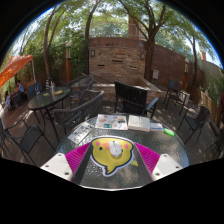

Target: Arrange mouse

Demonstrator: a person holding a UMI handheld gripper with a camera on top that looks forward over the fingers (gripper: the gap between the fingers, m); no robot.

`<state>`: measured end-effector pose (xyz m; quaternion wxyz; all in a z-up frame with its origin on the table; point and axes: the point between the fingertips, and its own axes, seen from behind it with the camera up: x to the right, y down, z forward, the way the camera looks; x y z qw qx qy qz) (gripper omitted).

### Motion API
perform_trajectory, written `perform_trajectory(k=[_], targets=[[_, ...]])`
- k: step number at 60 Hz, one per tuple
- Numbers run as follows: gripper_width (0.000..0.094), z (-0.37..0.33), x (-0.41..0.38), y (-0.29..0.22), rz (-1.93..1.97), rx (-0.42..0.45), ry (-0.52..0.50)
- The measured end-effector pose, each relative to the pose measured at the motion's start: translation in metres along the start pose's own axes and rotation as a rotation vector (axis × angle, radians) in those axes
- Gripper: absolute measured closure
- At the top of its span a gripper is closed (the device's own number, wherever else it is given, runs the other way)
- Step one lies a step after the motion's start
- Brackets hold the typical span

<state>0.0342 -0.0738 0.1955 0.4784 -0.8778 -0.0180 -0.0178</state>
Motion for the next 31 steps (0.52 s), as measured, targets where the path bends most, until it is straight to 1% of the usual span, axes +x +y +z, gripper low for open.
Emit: perform_trajectory(k=[6, 15, 26, 31], targets=[[0.0071, -0.048, -0.004, 0.007, -0.004, 0.015, 0.022], [0.0077, -0.095, -0.013, 0.028, -0.006, 0.011, 0.038], [0.0075, -0.121, -0.020, 0.044, -0.009, 0.009, 0.032], [0.0075, -0.124, -0.018, 0.045, -0.023, 0.013, 0.047]])
